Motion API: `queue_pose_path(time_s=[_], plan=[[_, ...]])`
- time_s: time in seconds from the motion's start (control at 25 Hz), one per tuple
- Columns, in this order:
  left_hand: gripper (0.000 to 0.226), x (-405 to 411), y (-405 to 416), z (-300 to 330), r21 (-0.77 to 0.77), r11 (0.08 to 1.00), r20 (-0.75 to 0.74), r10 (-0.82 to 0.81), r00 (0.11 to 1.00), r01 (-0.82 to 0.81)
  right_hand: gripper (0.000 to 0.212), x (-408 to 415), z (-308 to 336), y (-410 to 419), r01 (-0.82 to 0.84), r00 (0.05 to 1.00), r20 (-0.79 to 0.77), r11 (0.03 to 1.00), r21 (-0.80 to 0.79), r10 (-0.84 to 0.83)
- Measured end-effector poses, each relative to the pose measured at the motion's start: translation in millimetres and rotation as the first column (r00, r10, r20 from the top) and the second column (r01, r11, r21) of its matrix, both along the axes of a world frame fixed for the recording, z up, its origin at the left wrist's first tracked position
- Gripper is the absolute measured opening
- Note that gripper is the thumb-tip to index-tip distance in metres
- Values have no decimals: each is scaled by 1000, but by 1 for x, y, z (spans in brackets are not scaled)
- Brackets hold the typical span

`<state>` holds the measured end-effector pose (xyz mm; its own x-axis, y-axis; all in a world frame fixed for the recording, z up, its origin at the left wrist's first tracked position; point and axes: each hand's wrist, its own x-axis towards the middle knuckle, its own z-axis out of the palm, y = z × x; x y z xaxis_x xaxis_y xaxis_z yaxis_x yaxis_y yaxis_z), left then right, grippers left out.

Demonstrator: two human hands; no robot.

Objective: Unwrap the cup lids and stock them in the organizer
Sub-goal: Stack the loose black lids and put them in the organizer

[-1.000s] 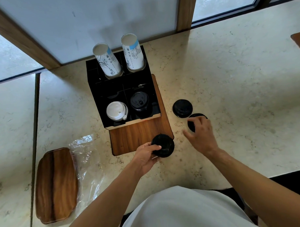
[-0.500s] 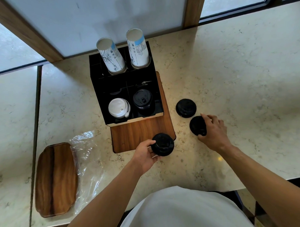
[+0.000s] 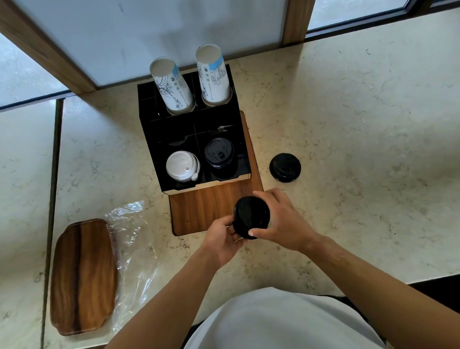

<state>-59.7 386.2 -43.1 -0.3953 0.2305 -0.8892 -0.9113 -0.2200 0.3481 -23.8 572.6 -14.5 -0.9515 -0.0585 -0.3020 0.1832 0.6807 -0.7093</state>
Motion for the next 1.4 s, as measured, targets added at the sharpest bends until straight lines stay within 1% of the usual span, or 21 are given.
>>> queue_pose_path(time_s=[0.08, 0.32, 0.44, 0.6, 0.68, 0.76, 0.88, 1.0, 1.08, 1.12, 1.16, 1.2, 1.24, 1.28, 1.32, 1.36, 1.4], plan=[[32, 1, -1, 1, 26, 999, -3, 26, 1000, -26, 94, -3, -3, -5, -56, 998, 29, 997, 44, 54], [36, 6, -8, -5, 50, 996, 22, 75, 997, -76, 95, -7, -6, -11, -99, 993, 67, 992, 81, 93], [45, 6, -8, -4, 67, 994, 32, 80, 996, -82, 96, -9, -6, -10, -101, 994, 55, 986, 129, 94], [53, 3, -3, 3, 51, 999, -84, 19, 996, -14, 95, -7, -7, -10, -65, 998, 17, 984, 167, 63], [54, 1, 0, 5, 46, 998, -93, 48, 994, -43, 95, -6, -9, -9, -57, 998, -9, 986, 159, 59], [44, -1, 5, 5, 43, 997, -82, 70, 994, -67, 94, -6, -10, -6, -46, 999, -22, 989, 142, 50], [33, -1, 8, 5, 36, 998, -73, 60, 996, -58, 96, -7, -12, -1, -46, 999, 5, 992, 113, 46], [34, -2, 7, 4, 14, 999, -75, 54, 996, -53, 98, -8, -15, 1, -76, 996, 47, 994, 81, 72], [37, -4, 6, 3, -18, 997, -76, 72, 994, -74, 93, -14, -16, 5, -87, 992, 87, 996, -2, 86], [38, -6, 5, 2, -36, 995, -78, 88, 993, -91, 86, -18, -16, 8, -64, 993, 91, 996, -63, 69], [38, -7, 3, 2, -52, 993, -78, 100, 992, -104, 75, -24, -16, 13, -8, 998, 68, 993, -116, 16], [39, -8, 1, 1, -62, 992, -77, 105, 991, -110, 64, -32, -17, 20, 81, 997, 10, 988, -134, -80], [39, -10, -2, 0, -66, 991, -73, 111, 991, -116, 56, -42, -19, 29, 187, 978, -72, 977, -100, -194], [39, -13, -5, 0, -68, 990, -68, 118, 991, -122, 52, -53, -20, 39, 286, 947, -147, 958, -20, -285], [38, -15, -8, -1, -69, 989, -64, 124, 990, -129, 53, -65, -21, 50, 358, 922, -188, 931, 73, -339], [36, -17, -10, -1, -70, 988, -61, 132, 989, -136, 58, -77, -23, 59, 390, 915, -181, 907, 160, -361], [36, -19, -12, -2, -69, 988, -59, 138, 989, -142, 68, -87, -25, 68, 379, 925, -136, 895, 234, -356]])
